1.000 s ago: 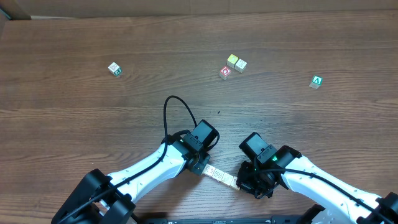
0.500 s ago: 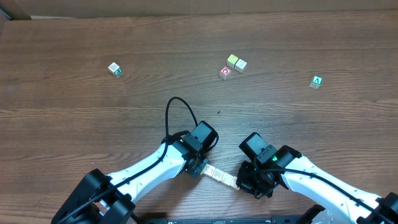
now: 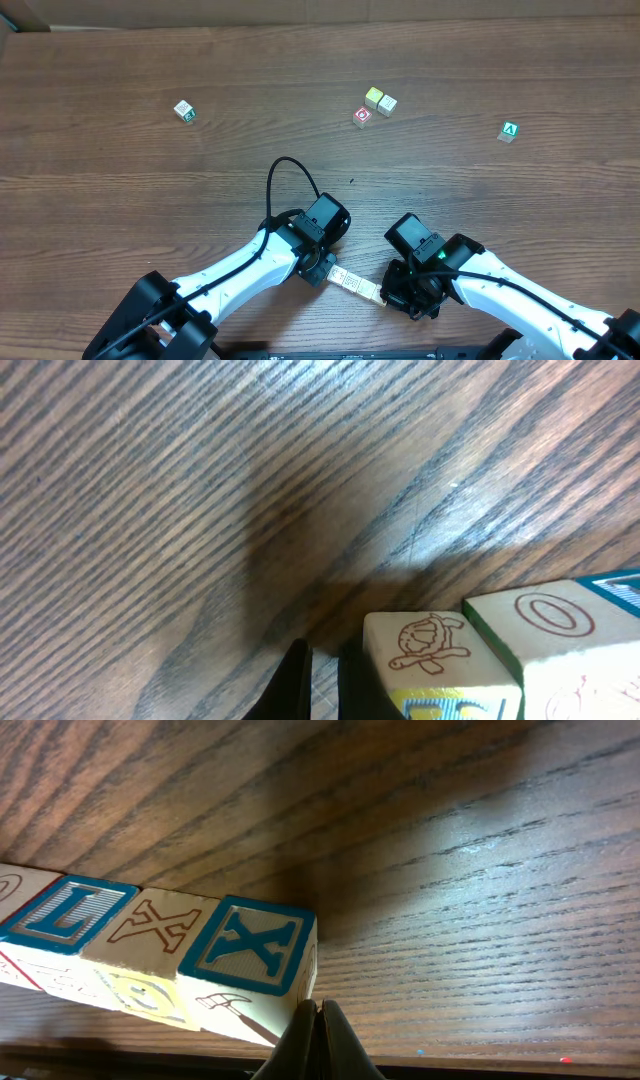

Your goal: Flip 5 blocks

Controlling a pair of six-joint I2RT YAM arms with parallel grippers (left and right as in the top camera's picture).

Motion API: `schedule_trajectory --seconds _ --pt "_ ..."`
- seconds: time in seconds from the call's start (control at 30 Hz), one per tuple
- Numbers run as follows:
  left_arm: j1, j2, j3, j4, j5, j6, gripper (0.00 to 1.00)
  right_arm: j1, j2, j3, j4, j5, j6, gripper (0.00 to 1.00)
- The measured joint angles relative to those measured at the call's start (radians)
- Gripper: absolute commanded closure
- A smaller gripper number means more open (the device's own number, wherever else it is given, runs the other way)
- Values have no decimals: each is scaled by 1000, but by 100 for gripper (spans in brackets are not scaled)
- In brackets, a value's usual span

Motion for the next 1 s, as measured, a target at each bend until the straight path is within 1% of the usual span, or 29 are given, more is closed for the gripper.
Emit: schedule_trajectory --seconds 0.27,0.73,1.0 --pt "1 0 0 -10 -5 -2 96 57 0 -3 16 3 46 96" --pt "1 0 0 -3 -8 -27 96 63 0 -3 19 2 94 96" --pt "1 0 0 -3 -9 -27 96 97 0 -5 27 3 117 96"
